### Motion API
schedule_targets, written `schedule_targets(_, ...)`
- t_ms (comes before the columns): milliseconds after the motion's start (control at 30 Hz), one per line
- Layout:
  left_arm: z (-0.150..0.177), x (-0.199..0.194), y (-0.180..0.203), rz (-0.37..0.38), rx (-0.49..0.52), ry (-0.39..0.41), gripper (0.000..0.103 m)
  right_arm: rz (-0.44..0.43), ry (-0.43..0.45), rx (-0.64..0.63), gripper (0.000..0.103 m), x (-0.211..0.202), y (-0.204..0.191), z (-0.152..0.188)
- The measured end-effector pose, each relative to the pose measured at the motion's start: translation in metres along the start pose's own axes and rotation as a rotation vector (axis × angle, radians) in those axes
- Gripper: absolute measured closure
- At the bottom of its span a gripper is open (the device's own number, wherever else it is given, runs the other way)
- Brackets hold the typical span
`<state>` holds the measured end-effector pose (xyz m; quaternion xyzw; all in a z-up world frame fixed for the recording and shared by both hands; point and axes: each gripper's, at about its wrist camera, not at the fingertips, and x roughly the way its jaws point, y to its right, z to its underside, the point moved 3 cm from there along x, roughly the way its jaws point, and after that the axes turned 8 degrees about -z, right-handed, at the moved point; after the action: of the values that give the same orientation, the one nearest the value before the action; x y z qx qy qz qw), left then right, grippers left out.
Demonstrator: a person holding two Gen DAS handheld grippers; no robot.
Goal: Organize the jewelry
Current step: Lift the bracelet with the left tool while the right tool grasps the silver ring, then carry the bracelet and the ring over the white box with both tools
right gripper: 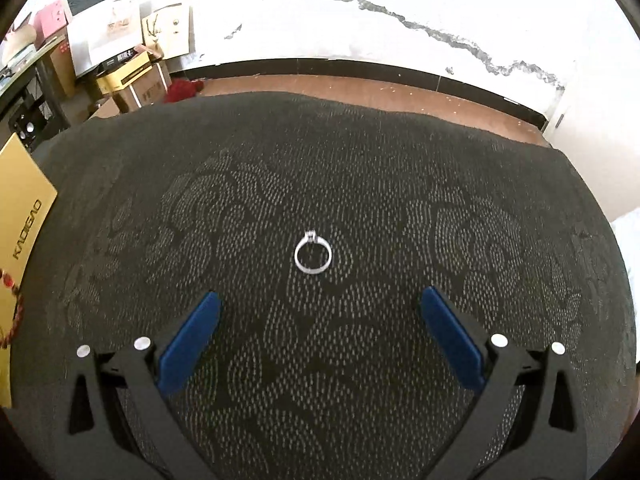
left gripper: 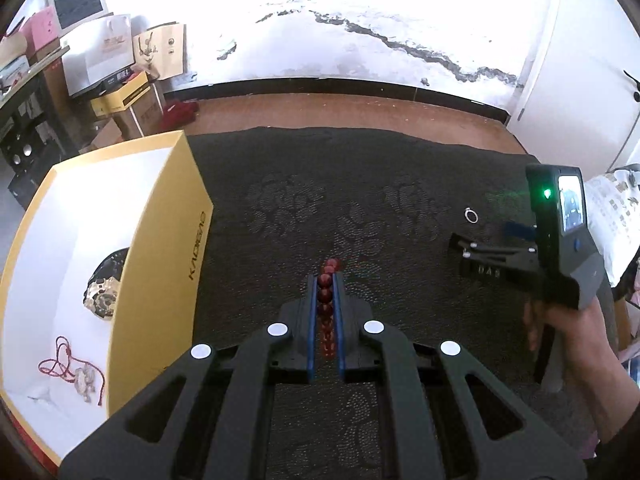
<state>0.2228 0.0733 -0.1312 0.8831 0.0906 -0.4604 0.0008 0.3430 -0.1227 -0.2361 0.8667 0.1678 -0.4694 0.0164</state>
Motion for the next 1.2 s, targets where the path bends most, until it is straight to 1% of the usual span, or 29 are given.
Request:
schedule_targets(33, 0.000, 0.000, -0.001, 0.000, -0.002, -0.001, 0.096, 0.000, 0.009, 0.004, 0.025, 0.000, 0.001, -0.003)
schedule_targets(67, 0.000, 0.000, -0.004, -0.001, -0.004, -0.001, 0.096, 0.003, 0.023, 0.007, 0.032, -0.001, 0.002, -0.006)
schedule_targets(133, -0.001, -0.001, -0.008, 0.000, -0.009, -0.001, 0.096, 0.004, 0.033, 0.017, 0.050, -0.002, 0.005, -0.010)
schedule_targets(233, 0.000, -0.001, -0.010, -0.001, -0.012, 0.001, 0.096, 0.007, 0.042, 0.028, 0.064, -0.003, 0.009, -0.013)
schedule_targets(267, 0.000, -0.002, -0.012, 0.000, -0.014, 0.001, 0.096, 0.006, 0.043, 0.027, 0.077, -0.003, 0.009, -0.013)
schedule_targets(300, 0.000, -0.002, -0.013, 0.000, -0.015, 0.001, 0.096, 0.005, 0.045, 0.024, 0.086, -0.003, 0.009, -0.014)
schedule_targets(633, -0.001, -0.005, -0.023, -0.005, -0.026, 0.007, 0.096, 0.020, 0.038, 0.013, 0.087, -0.006, -0.002, -0.010)
schedule_targets(767, -0.004, -0.008, -0.023, -0.009, -0.022, 0.015, 0.096, 0.014, 0.037, -0.006, 0.087, -0.016, -0.011, -0.011)
schedule_targets(1000, -0.009, -0.023, -0.027, -0.020, -0.025, 0.033, 0.096, -0.012, 0.061, -0.022, 0.087, -0.062, -0.040, -0.018)
schedule_targets(1100, -0.012, -0.032, -0.035, -0.027, -0.034, 0.048, 0.096, -0.040, 0.074, -0.028, 0.087, -0.090, -0.059, -0.021)
schedule_targets(1200, -0.014, -0.042, -0.046, -0.035, -0.054, 0.060, 0.096, -0.091, 0.113, -0.051, 0.087, -0.126, -0.087, -0.026)
